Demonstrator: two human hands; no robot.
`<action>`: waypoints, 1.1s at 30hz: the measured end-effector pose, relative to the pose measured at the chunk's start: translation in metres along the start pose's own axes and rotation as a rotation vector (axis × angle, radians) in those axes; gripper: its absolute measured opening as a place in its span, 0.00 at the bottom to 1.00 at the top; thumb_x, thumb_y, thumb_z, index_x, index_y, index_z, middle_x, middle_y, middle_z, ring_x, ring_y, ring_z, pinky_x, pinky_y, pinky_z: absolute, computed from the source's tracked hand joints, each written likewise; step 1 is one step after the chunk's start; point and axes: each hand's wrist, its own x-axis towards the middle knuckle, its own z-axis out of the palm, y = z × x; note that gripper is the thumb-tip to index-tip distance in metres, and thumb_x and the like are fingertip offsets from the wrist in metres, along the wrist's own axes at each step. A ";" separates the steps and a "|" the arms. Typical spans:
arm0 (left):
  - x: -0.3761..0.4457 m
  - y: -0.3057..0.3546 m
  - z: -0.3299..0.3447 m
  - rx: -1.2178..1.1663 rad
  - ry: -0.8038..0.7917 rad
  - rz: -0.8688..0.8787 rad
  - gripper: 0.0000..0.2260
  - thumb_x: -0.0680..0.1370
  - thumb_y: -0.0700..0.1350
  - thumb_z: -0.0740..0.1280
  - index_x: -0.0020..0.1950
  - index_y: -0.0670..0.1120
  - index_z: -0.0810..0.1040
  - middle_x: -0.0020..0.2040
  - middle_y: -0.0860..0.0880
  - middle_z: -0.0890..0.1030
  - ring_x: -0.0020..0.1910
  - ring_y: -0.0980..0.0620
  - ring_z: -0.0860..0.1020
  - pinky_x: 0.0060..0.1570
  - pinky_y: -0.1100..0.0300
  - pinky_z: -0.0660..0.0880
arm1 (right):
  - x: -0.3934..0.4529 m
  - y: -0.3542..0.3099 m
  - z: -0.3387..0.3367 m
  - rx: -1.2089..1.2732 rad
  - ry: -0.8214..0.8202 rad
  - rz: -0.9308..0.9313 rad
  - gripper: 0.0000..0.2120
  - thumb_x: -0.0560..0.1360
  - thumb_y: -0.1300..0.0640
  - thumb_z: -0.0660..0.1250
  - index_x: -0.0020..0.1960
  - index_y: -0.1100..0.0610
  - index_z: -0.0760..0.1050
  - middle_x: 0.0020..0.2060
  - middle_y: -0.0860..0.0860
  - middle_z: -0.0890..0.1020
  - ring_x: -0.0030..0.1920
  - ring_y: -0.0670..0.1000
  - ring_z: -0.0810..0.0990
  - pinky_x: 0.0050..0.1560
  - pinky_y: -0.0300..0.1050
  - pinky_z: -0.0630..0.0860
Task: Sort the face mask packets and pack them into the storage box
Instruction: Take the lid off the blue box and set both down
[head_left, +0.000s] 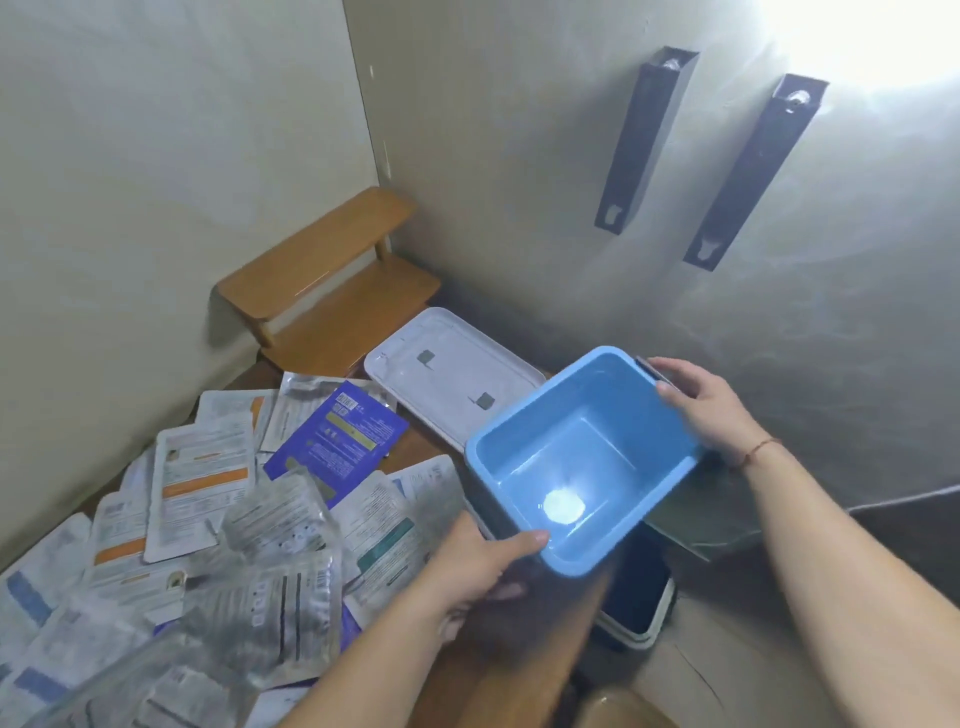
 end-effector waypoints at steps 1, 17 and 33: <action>0.003 -0.003 0.000 -0.029 -0.023 -0.034 0.16 0.74 0.44 0.75 0.60 0.50 0.77 0.50 0.54 0.86 0.49 0.53 0.85 0.54 0.48 0.81 | 0.007 -0.002 0.001 -0.006 -0.020 -0.006 0.14 0.80 0.57 0.64 0.64 0.46 0.75 0.62 0.48 0.79 0.64 0.51 0.76 0.66 0.53 0.72; 0.013 -0.020 0.001 -0.109 -0.166 -0.143 0.23 0.67 0.50 0.77 0.60 0.48 0.80 0.52 0.48 0.86 0.56 0.46 0.83 0.56 0.48 0.80 | 0.018 -0.006 0.010 -0.096 -0.019 0.006 0.14 0.80 0.49 0.62 0.64 0.48 0.75 0.59 0.48 0.79 0.58 0.51 0.77 0.49 0.43 0.74; -0.157 -0.155 -0.198 0.934 0.828 0.219 0.23 0.76 0.58 0.69 0.69 0.54 0.74 0.72 0.57 0.69 0.72 0.54 0.65 0.72 0.54 0.62 | -0.206 -0.096 0.247 -0.254 -0.128 -0.952 0.13 0.73 0.52 0.67 0.54 0.57 0.81 0.53 0.51 0.82 0.55 0.54 0.80 0.58 0.53 0.77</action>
